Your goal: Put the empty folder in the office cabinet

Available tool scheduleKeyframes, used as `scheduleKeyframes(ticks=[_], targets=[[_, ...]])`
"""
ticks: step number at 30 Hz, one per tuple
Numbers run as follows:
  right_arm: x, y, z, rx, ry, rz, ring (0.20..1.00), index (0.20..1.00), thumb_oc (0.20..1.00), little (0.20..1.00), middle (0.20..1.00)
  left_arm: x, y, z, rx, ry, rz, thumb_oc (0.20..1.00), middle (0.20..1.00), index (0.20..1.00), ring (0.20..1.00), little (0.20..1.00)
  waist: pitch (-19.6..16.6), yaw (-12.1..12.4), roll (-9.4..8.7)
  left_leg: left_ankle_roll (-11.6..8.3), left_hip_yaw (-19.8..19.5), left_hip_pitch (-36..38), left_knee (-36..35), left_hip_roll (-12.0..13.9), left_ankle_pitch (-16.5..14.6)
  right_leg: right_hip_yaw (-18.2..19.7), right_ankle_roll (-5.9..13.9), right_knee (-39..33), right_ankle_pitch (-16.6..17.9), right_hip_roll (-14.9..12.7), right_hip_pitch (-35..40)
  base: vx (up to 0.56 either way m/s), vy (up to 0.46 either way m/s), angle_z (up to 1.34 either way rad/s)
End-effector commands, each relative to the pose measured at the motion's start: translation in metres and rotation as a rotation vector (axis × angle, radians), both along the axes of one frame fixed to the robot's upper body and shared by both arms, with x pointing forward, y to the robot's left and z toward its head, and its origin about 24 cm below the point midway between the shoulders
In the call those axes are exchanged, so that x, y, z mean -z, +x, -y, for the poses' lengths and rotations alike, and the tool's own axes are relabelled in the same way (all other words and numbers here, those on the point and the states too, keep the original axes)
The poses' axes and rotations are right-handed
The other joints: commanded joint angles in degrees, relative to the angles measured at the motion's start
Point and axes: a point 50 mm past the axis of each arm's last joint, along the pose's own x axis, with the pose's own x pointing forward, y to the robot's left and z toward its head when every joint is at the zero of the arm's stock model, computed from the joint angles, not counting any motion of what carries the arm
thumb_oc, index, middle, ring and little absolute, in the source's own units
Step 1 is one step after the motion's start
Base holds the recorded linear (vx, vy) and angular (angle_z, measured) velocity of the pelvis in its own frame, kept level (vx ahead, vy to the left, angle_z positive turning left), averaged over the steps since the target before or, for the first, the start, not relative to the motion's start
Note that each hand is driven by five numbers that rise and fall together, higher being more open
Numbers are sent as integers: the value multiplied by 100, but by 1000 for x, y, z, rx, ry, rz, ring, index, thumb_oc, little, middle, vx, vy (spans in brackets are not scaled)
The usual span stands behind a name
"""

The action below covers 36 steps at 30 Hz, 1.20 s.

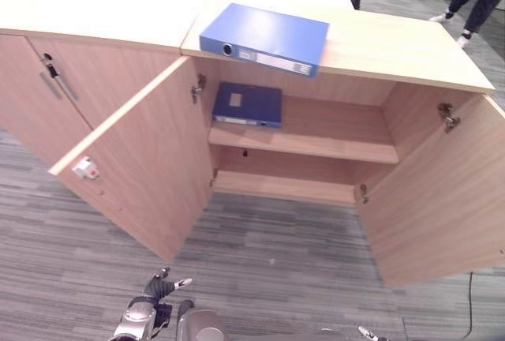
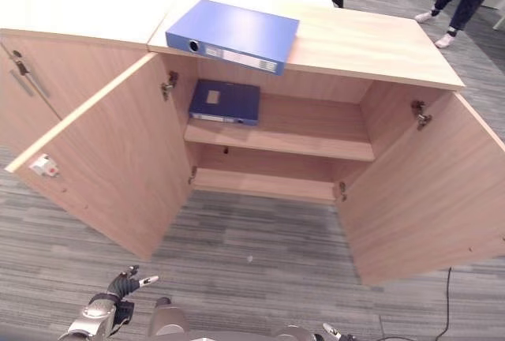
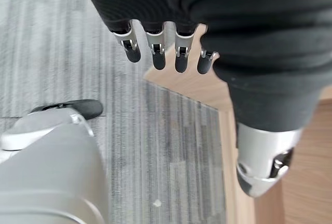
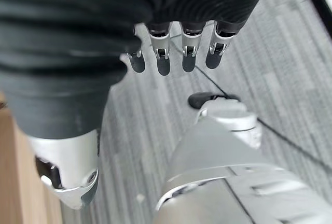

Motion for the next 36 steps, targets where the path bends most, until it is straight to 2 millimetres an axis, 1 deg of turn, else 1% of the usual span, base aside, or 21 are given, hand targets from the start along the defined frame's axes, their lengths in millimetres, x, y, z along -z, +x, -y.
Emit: scheduleKeyframes(ticks=[1,2,3,5,7,8,9,10,13,15,16,21,23,25,26,27,30,32,33,34,36], targets=[[-14,36,20,-28,-68,99,1000,1000,1000,1000,1000,-13,21,5,9,-24,115,1000,1000,1000,1000,1000,262,-29,335,80,305,396,-1310,225,676,75,713,850,-818,-97,-64,144,620,-3],[-14,41,17,-38,-62,117,1000,1000,1000,1000,1000,-14,20,3,5,-21,116,1000,1000,1000,1000,1000,294,17,367,180,403,474,-1346,125,619,-151,686,1019,-727,-187,-121,111,446,-27],[-14,44,14,-43,-57,130,1000,1000,1000,1000,1000,-15,20,0,12,-8,113,1000,1000,1000,1000,1000,320,32,410,273,440,511,-1394,38,578,-289,682,1134,-829,-132,-142,119,443,-28],[-14,48,12,-33,-51,147,1000,1000,1000,1000,1000,-14,19,0,2,-12,109,1000,1000,1000,1000,1000,365,-65,499,412,440,734,-1599,-163,518,-187,558,1358,-1275,291,-377,161,416,-7],[-15,55,10,-25,-43,177,1000,1000,1000,1000,1000,-15,21,0,-13,-16,115,1000,1000,1000,1000,1000,478,-209,589,505,417,937,-1662,-390,389,-251,365,1055,-2017,1032,-691,220,339,5],[-15,55,10,-25,-43,177,1000,1000,1000,1000,1000,-14,21,0,-13,-16,115,1000,1000,1000,1000,1000,474,-212,592,505,413,931,-1660,-387,389,-257,364,1048,-2012,1035,-690,177,144,-11],[-16,57,9,-27,-45,181,1000,1000,1000,1000,1000,-15,22,0,-12,-11,115,1000,1000,1000,1000,1000,534,-249,585,503,403,1058,-1675,-481,277,-357,337,769,-2181,1151,-782,127,20,7],[-16,60,10,-28,-45,186,1000,1000,1000,1000,1000,-15,24,1,-11,-8,117,1000,1000,1000,1000,1000,559,-297,588,494,356,1097,-1658,-524,199,-442,338,463,-2160,1195,-883,205,8,21],[-18,61,13,-13,-52,188,1000,1000,1000,1000,1000,-14,26,3,-11,-3,115,1000,1000,1000,1000,1000,643,-466,568,427,226,1274,-1539,-536,-53,-292,496,-310,-1898,1134,-1154,268,-84,18],[-18,61,14,-6,-52,187,1000,1000,1000,1000,1000,-14,26,3,-14,-4,116,1000,1000,1000,1000,1000,674,-521,567,392,183,1335,-1449,-510,-142,-210,566,-499,-1776,1058,-1220,293,-166,38],[-17,58,14,-5,-47,177,1000,1000,1000,1000,1000,-14,26,3,-5,1,120,1000,1000,1000,1000,1000,707,-604,566,252,148,1487,-1217,-424,-344,-216,695,-818,-1448,682,-1361,303,-200,51],[-15,48,17,-11,-50,146,1000,1000,1000,1000,1000,-13,23,3,8,7,115,1000,1000,1000,1000,1000,658,-702,562,86,146,1747,-969,-379,-661,-41,763,-852,-1286,370,-1388,325,-221,27],[-16,46,20,-28,-64,135,1000,1000,1000,1000,1000,-12,20,2,-9,4,115,1000,1000,1000,1000,1000,580,-647,565,-48,174,1905,-948,-305,-764,-237,767,-809,-1223,344,-1291,306,-265,-4],[-17,45,23,-47,-72,120,1000,1000,1000,1000,1000,-9,14,1,-47,-4,103,1000,1000,1000,1000,1000,465,-696,650,-196,165,2065,-979,-25,-566,-278,767,-613,-1301,445,-1340,370,-388,-22],[-17,43,26,-60,-81,108,1000,1000,1000,1000,1000,-8,13,4,-77,-27,109,1000,1000,1000,1000,1000,435,-684,723,-310,69,1983,-794,148,-91,-389,725,-537,-1429,600,-1244,289,-329,-1],[-17,43,26,-60,-82,108,1000,1000,1000,1000,1000,-8,13,4,-77,-27,109,1000,1000,1000,1000,1000,433,-700,738,-320,53,1979,-801,167,-83,-413,720,-540,-1435,612,-1232,233,-319,18],[-22,54,30,-115,-108,130,1000,1000,1000,1000,1000,-9,17,6,-118,-57,136,1000,1000,1000,1000,1000,463,-640,745,-425,-69,1664,-365,361,936,-715,506,-641,-1673,891,-967,147,-299,15],[-26,63,32,-131,-122,159,1000,1000,1000,1000,1000,-10,19,9,-127,-70,145,1000,1000,1000,1000,1000,476,-608,682,-425,-68,1401,21,478,1354,-887,311,-817,-1830,1103,-754,192,-433,1],[-30,70,35,-136,-134,184,1000,1000,1000,1000,1000,-10,22,12,-129,-82,153,1000,1000,1000,1000,1000,483,-594,605,-372,303,1191,517,620,1503,-1061,148,-997,-1999,1254,-496,216,-475,-25],[-32,72,38,-134,-142,190,1000,1000,1000,1000,1000,-11,23,14,-126,-87,154,1000,1000,1000,1000,1000,506,-568,587,-342,453,1099,776,629,1468,-1088,89,-1068,-2093,1343,-363,219,-441,-21],[-35,78,40,-141,-152,202,1000,1000,1000,1000,1000,-11,25,19,-125,-101,162,1000,1000,1000,1000,1000,530,-471,525,-226,452,732,1037,264,1094,-1053,23,-1162,-2244,1497,-197,193,-279,-20]])
